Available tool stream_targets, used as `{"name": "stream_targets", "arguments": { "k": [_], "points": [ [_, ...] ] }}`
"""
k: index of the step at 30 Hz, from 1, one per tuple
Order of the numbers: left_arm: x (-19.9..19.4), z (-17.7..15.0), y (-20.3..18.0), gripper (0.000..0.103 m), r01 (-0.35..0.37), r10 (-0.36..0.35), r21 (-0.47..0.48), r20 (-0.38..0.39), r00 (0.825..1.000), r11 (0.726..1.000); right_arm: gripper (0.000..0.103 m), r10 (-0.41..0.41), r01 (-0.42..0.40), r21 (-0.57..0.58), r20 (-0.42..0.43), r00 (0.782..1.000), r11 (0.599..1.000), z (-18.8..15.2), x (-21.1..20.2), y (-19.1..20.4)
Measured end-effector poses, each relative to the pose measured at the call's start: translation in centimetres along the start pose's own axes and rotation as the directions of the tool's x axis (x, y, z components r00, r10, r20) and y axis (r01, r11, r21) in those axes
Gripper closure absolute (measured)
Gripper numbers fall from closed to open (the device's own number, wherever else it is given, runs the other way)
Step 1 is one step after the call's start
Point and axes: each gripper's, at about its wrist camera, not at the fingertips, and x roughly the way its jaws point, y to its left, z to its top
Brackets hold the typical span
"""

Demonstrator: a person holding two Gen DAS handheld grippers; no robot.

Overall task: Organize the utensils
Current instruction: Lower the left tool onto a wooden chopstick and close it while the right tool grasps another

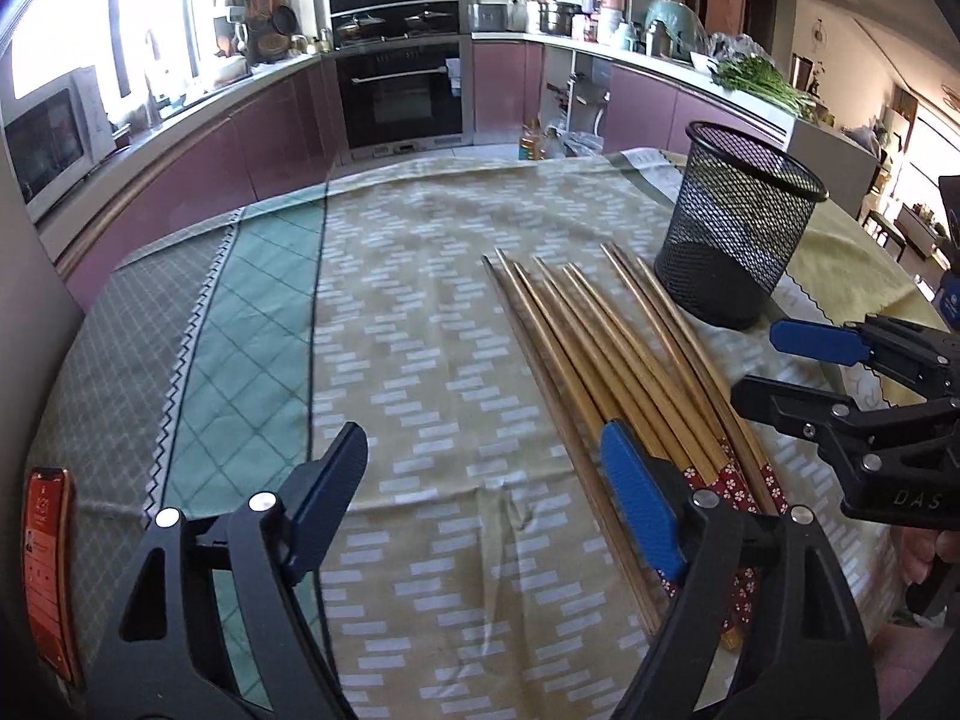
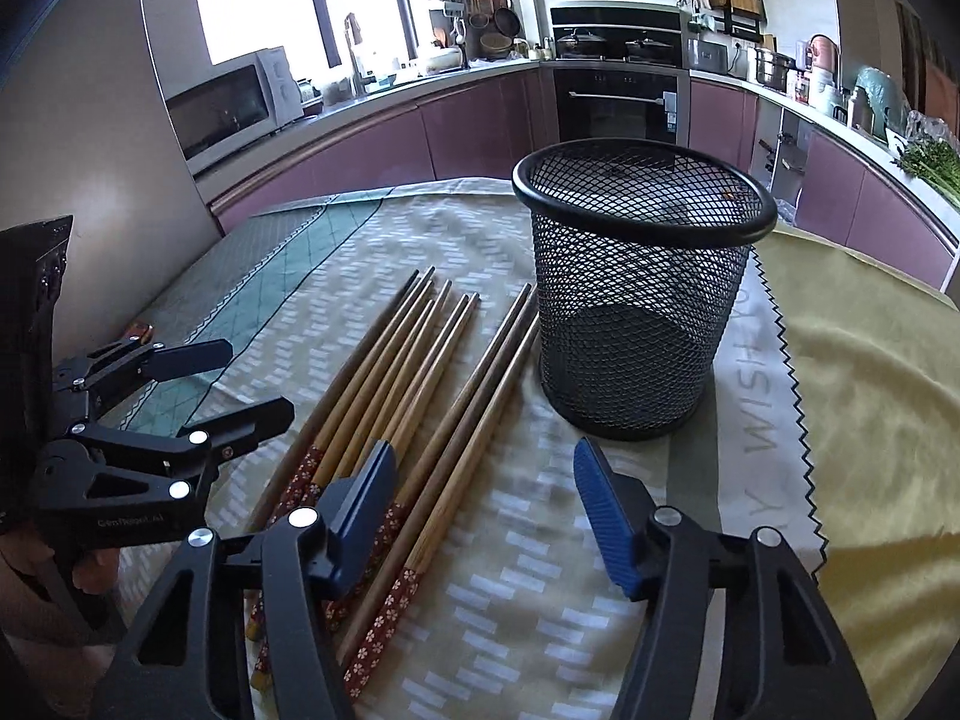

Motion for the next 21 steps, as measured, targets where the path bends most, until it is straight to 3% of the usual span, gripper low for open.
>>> {"name": "stream_targets", "arguments": {
  "k": [3,8,12,19,21],
  "points": [
    [0.9,0.1,-0.2,0.035,0.014,-0.013,0.012,-0.030,0.999,1.000,0.056,-0.006,0.006,0.003,-0.023,1.000,1.000,0.1,0.5,-0.3],
    [1.8,0.5,-0.2,0.040,0.054,-0.053,0.006,-0.069,0.996,0.999,0.064,-0.006,0.007,0.002,-0.051,0.999,1.000,0.3,1.1,-0.9],
    [2.2,0.7,-0.7,0.050,0.075,-0.073,0.023,-0.077,0.994,0.997,0.080,-0.025,0.024,-0.011,-0.078,0.997,1.000,0.4,1.3,-1.0],
    [3.2,1.9,-0.9,0.060,0.102,-0.099,0.023,-0.101,0.990,0.995,0.082,-0.041,0.037,-0.043,-0.091,0.995,0.998,1.0,2.3,-0.4],
    [3.7,2.5,-0.8,0.066,0.101,-0.099,0.012,-0.103,0.990,0.995,0.090,-0.036,0.032,-0.044,-0.088,0.995,0.999,1.1,2.5,-0.3]
  ]
}}
